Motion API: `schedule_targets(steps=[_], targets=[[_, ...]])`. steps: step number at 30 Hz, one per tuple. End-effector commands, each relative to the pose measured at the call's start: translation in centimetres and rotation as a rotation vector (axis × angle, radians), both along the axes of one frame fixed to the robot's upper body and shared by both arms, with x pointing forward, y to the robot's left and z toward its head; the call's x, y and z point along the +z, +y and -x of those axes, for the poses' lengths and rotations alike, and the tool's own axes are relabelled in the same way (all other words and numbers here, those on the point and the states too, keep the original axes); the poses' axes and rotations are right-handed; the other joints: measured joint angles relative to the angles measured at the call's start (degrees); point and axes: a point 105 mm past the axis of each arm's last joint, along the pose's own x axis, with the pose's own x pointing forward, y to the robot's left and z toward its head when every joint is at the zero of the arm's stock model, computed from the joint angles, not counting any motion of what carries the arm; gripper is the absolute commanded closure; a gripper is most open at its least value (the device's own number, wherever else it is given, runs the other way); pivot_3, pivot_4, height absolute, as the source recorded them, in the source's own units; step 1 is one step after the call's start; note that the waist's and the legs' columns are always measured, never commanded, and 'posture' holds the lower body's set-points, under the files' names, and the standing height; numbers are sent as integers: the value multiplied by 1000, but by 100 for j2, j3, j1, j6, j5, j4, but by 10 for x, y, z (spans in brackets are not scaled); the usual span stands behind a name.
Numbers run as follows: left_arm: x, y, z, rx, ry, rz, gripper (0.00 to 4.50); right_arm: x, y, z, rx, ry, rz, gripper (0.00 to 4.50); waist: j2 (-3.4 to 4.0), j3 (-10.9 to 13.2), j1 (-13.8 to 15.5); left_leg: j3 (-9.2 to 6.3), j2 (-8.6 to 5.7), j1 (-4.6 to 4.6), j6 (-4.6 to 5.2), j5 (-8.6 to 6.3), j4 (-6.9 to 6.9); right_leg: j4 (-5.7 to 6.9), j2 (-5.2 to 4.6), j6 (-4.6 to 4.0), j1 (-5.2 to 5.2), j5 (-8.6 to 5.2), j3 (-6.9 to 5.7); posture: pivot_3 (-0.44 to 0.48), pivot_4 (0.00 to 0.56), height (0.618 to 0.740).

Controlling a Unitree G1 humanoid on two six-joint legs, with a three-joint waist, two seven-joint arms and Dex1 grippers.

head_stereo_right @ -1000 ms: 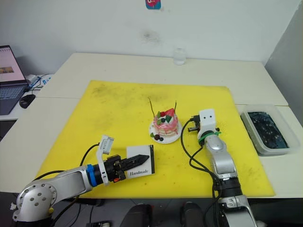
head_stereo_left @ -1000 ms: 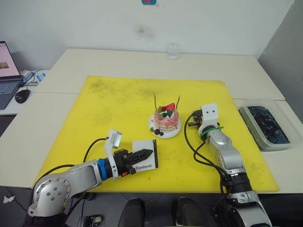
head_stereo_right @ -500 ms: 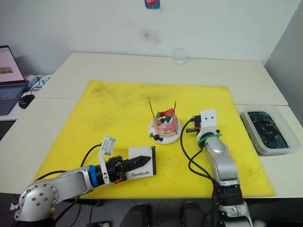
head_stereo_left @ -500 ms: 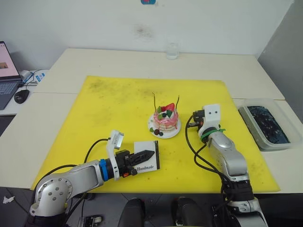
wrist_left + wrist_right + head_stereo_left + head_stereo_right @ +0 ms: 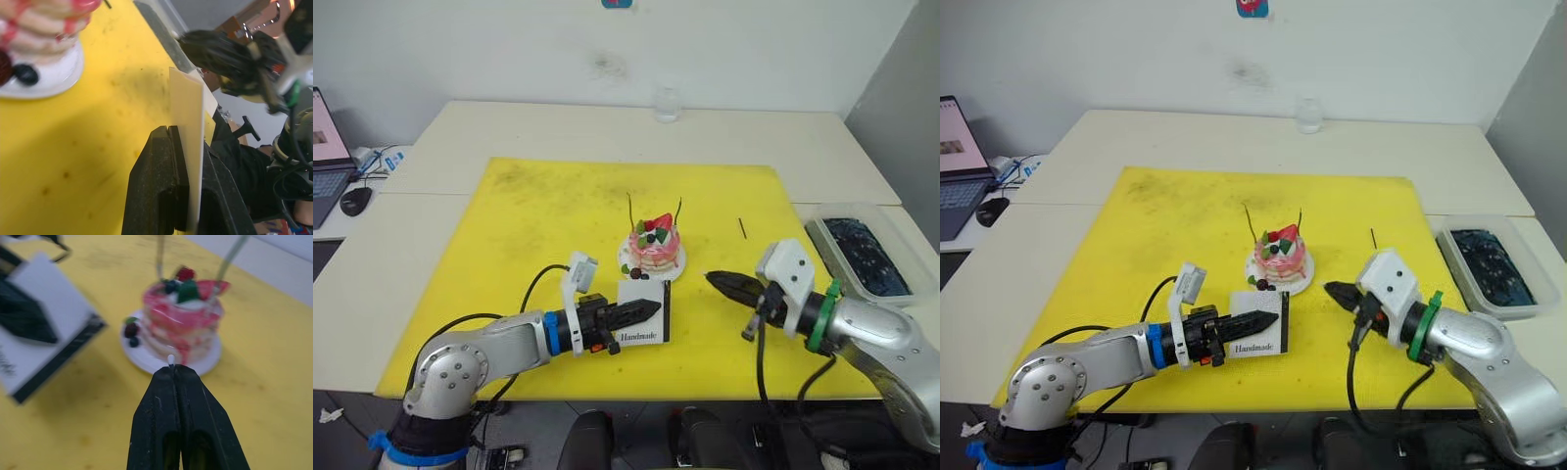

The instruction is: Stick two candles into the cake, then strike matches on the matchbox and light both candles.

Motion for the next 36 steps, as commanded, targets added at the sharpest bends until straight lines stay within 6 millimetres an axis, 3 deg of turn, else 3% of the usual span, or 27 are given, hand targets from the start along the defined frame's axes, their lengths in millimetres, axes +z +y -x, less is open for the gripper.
schedule_targets(steps=[1, 21, 36], targets=[[8, -6, 0, -27, -52, 7, 4500, 12, 4, 11, 73, -19, 13, 4476, -1, 1, -2, 0, -1, 0, 0, 0, 0, 1, 0, 0, 0, 0, 0, 0, 150, 740], [10, -15, -5, -32, -180, -29, 4500, 19, 12, 14, 135, -33, 80, 4476, -3, 2, 10, -1, -2, -13, 0, 0, 4, -14, -7, 6, 0, 3, 1, 0, 150, 740], [8, -19, -3, -58, -202, -30, 4500, 6, 17, 8, 130, -22, 140, 4476, -4, 2, 9, -1, -2, -13, 0, 0, 5, -14, -6, 6, 0, 3, 0, 0, 150, 740]])
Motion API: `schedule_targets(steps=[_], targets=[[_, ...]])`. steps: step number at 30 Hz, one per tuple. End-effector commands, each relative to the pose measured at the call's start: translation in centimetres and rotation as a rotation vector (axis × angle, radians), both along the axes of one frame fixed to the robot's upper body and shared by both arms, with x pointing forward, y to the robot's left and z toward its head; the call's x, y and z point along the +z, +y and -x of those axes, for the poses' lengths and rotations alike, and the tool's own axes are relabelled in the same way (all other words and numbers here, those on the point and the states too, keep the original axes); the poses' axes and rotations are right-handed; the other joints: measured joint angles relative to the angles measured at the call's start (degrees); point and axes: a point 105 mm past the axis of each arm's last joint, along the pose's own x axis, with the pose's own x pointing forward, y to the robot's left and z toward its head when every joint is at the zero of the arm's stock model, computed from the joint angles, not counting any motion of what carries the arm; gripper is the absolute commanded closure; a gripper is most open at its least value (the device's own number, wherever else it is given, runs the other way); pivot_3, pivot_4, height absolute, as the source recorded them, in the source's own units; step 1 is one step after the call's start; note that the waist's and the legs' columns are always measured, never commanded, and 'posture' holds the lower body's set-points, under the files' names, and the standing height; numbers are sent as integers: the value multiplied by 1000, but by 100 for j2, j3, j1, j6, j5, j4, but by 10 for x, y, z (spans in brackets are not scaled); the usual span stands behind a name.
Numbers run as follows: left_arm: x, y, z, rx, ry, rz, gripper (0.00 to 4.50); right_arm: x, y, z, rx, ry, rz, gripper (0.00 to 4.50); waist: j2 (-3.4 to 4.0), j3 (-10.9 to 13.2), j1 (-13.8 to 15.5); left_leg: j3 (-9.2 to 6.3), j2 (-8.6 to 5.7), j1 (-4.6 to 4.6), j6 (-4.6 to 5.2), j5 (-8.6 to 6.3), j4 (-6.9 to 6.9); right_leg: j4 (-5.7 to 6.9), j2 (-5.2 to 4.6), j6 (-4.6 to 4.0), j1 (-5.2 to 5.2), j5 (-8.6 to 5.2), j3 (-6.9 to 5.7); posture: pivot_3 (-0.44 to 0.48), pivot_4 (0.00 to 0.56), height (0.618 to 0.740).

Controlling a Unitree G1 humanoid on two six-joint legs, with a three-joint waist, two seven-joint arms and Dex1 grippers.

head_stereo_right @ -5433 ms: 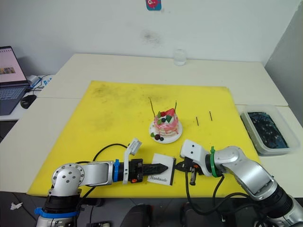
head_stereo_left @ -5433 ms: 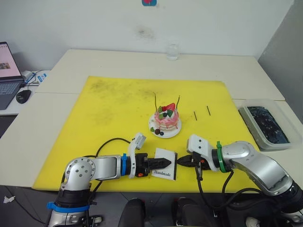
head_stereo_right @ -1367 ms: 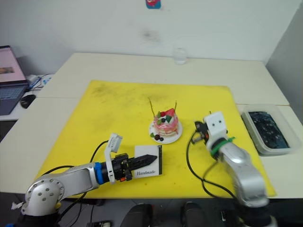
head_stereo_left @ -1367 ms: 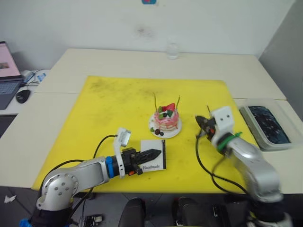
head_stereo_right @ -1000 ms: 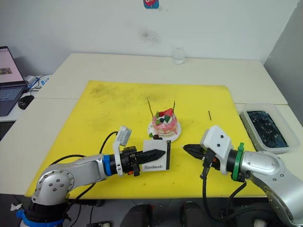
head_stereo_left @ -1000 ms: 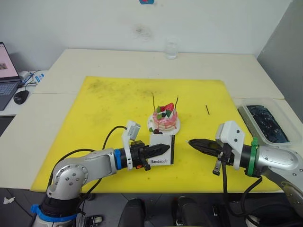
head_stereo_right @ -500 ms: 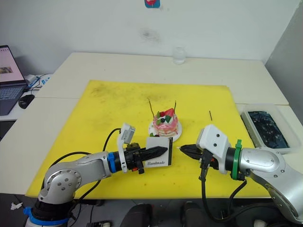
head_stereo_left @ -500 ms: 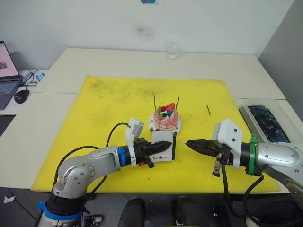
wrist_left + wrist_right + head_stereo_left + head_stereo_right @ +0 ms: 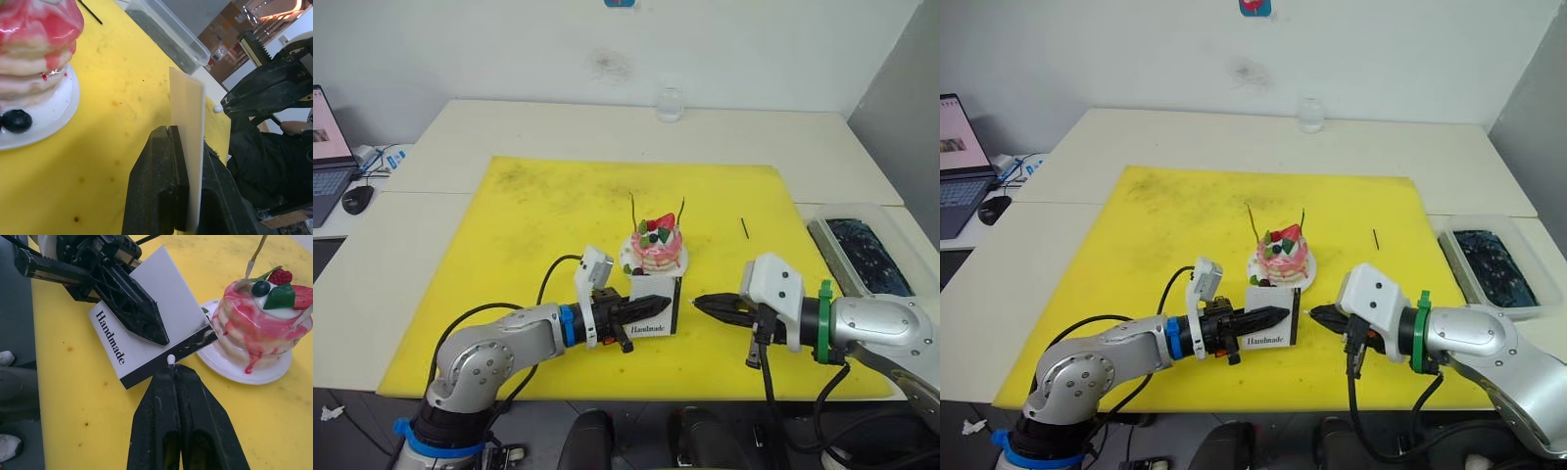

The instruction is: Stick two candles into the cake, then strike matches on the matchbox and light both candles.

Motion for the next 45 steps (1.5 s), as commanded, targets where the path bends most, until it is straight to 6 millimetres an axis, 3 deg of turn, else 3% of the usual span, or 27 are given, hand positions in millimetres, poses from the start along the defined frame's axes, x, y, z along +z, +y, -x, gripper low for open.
schedule_targets(steps=[1, 21, 45], targets=[[12, -6, 6, -33, -59, 22, 4500, 5, 3, -2, 6, -50, 5, 4476, 0, 0, 0, 0, 0, 0, 0, 0, 0, 0, 0, 0, 0, 0, 0, 0, 150, 740], [10, -6, 8, -23, -66, 4, 4500, 10, 12, -16, -16, -103, -27, 4476, 0, 0, -3, 0, 0, 1, 0, 0, 2, 5, 1, 1, 0, 1, 1, 0, 150, 740], [10, -6, 7, -23, -88, -18, 4500, 0, 11, -14, -5, -68, 24, 4476, 0, 0, -1, 0, 0, 1, 0, 0, 6, 9, 2, 2, 0, 1, 1, 0, 150, 740]])
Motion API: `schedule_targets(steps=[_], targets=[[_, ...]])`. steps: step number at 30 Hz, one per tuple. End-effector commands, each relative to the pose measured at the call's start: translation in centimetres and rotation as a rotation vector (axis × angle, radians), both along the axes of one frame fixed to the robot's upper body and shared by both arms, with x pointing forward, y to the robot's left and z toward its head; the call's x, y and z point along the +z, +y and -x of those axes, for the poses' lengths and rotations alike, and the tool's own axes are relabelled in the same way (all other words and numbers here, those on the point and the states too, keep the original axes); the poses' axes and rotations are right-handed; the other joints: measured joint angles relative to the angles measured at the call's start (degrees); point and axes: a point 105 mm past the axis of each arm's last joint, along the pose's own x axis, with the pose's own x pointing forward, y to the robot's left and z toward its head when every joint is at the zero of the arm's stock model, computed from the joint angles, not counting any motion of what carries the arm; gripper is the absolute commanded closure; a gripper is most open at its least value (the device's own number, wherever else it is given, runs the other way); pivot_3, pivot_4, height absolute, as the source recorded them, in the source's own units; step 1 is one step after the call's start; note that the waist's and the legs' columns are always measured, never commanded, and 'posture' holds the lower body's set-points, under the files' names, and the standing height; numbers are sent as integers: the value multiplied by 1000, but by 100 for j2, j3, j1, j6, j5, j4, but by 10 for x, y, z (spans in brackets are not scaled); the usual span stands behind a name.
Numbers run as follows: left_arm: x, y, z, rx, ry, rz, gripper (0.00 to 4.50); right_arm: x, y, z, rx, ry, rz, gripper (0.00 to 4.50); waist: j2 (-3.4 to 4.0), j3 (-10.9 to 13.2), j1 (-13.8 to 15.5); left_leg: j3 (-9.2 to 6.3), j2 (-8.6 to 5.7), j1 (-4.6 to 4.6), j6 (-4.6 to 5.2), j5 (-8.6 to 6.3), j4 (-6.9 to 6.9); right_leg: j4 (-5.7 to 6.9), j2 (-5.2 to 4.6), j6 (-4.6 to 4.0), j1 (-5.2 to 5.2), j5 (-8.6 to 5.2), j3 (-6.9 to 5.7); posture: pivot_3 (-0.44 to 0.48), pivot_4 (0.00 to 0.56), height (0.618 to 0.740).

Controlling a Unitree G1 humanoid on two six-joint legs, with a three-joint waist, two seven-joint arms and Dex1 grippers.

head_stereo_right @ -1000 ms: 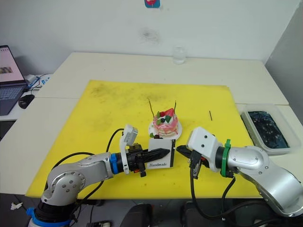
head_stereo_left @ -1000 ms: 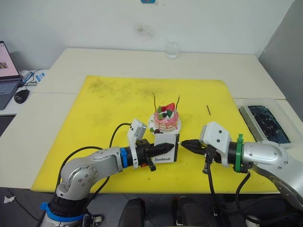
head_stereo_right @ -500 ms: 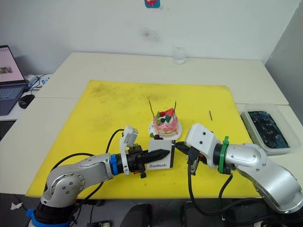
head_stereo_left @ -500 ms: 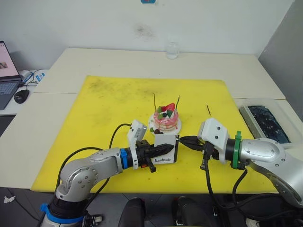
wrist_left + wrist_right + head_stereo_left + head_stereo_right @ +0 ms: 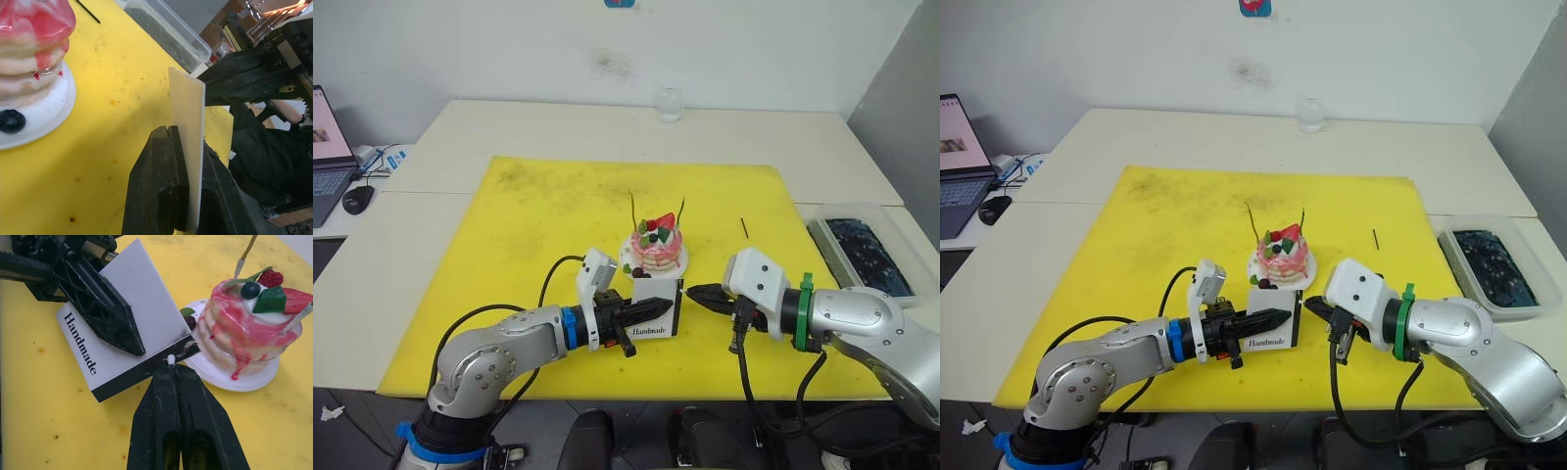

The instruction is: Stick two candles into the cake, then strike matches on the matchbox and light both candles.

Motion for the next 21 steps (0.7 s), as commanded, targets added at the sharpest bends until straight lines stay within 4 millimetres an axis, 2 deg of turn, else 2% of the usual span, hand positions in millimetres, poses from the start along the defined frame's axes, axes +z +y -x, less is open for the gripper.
schedule_targets(steps=[1, 21], targets=[[10, -6, 5, -32, -62, 6, 4500, 5, 3, 2, 23, -24, -1, 4476, 0, 0, 0, 0, 0, 0, 0, 0, 0, 0, 0, 0, 0, 0, 0, 0, 150, 740], [8, -10, 10, -64, -115, -31, 4500, -1, 1, -6, -53, 2, -2, 4476, 0, 0, 0, 0, 1, 0, 0, 0, 4, 5, 1, 0, 0, 0, 1, 0, 150, 740]])
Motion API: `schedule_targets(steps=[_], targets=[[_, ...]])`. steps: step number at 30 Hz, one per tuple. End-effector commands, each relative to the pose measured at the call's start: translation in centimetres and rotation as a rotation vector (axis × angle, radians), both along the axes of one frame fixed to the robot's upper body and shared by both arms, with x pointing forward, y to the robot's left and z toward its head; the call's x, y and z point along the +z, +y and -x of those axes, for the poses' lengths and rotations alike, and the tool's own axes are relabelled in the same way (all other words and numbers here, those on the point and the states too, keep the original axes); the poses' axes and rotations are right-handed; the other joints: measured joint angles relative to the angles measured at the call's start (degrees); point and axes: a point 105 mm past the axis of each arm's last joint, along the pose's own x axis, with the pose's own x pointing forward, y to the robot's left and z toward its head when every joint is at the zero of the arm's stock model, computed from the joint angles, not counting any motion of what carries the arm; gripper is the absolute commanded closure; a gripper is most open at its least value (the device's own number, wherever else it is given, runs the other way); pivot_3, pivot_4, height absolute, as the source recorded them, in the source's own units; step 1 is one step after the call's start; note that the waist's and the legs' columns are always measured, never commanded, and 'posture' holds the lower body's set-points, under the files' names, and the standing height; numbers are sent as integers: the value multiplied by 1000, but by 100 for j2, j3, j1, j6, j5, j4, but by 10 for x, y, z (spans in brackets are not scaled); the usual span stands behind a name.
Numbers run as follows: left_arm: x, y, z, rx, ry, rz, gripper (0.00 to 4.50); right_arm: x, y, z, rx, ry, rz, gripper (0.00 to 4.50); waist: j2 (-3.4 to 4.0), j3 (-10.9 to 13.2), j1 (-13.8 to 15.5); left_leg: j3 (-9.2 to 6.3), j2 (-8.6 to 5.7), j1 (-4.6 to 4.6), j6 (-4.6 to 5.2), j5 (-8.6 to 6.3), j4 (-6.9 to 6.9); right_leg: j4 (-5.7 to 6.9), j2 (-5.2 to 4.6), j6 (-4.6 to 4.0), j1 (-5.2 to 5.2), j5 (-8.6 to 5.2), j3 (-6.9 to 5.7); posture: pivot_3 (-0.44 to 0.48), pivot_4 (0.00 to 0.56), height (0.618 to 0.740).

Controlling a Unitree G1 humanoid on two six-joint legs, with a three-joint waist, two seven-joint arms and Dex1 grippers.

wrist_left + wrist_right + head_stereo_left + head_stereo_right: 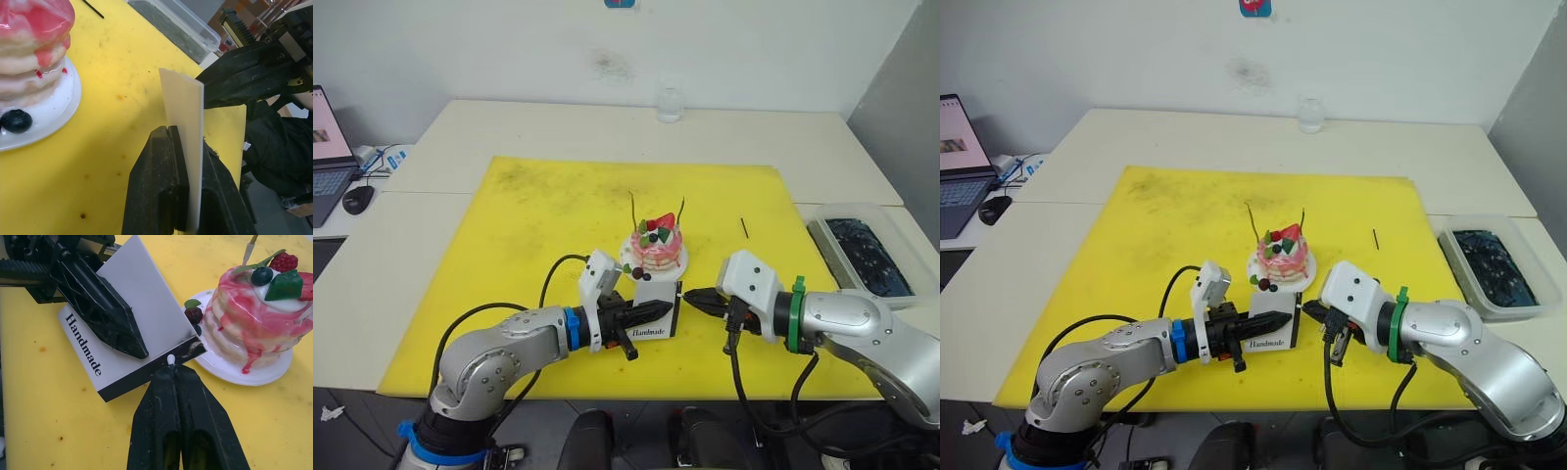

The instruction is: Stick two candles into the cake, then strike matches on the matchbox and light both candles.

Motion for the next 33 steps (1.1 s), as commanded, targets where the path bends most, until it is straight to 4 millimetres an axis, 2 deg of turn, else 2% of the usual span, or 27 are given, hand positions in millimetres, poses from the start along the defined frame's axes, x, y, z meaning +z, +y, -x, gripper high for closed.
schedule_targets(steps=[1, 33], targets=[[12, -8, 10, -64, -58, 31, 4500, 5, -1, -4, -24, -35, 3, 4476, 0, 0, 0, 0, 0, 0, 0, 0, 0, 0, 0, 0, 0, 0, 0, 0, 150, 740], [6, -12, 14, -122, -85, 16, 4500, 1, 7, -1, -17, -1, -17, 4476, 0, 0, -1, 0, 0, 0, 0, 0, 1, 2, 1, 0, 0, 0, 0, 0, 150, 740]])
